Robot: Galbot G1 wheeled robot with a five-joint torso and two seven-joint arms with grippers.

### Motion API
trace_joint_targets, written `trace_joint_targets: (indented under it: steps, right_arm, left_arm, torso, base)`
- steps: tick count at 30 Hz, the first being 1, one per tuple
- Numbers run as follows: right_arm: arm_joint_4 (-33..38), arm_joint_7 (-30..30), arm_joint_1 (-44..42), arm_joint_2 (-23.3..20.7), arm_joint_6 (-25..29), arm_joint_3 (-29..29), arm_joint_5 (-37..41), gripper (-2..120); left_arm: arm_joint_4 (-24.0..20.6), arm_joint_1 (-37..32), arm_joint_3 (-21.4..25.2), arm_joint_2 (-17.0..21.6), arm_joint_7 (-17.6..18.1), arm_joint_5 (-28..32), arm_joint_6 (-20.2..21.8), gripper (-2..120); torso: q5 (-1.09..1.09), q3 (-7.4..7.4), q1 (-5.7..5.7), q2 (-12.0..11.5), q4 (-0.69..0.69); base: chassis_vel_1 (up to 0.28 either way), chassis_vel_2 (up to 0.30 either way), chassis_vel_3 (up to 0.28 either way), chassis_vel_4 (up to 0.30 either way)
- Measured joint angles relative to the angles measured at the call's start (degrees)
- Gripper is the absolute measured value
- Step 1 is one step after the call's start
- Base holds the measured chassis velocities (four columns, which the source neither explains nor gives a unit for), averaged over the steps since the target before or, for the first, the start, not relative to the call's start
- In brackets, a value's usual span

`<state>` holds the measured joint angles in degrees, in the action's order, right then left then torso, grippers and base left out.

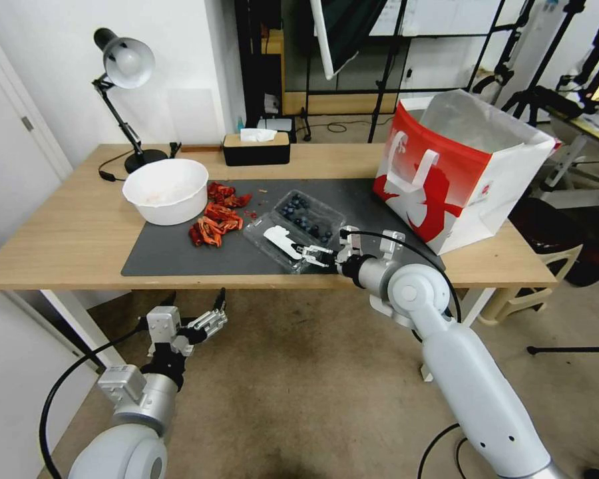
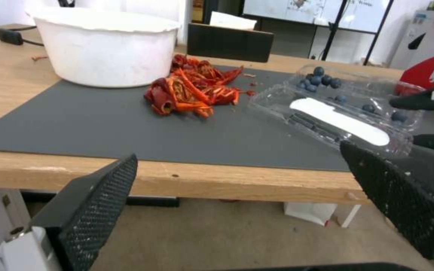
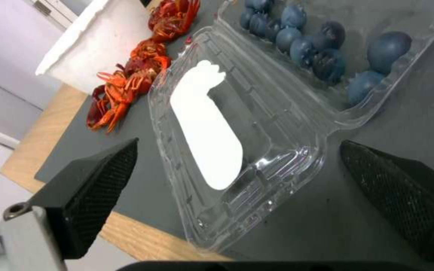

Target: Close the takeout container lid, then place the container into the takeout bag.

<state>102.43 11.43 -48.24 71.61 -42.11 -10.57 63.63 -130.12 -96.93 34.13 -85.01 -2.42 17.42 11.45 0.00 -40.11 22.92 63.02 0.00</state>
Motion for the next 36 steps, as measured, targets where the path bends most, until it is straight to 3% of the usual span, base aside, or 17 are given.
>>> trace_joint_targets:
  steps: [18,36]
  right_arm:
    - [-2.48,1.62,2.73,2.27,0.05,1.33,2.65,100]
    - [-2.62,-4.96,2.76,5.31,0.26,1.96,-1.61,100]
  left_arm:
    - [-0.29,-0.47,0.53,-0.26,0.1,0.14,-0.35,100]
    - [-0.63,-1.4,0.71,-0.63,0.3,0.13,-1.25,100]
  torso:
    - [0.0,0.0,-0.01,0.0,0.0]
    - [-0.01,0.0,-0.01,0.0,0.0]
  base:
    - [0.0,0.0,0.0,0.0]
    - [0.0,0.0,0.0,0.0]
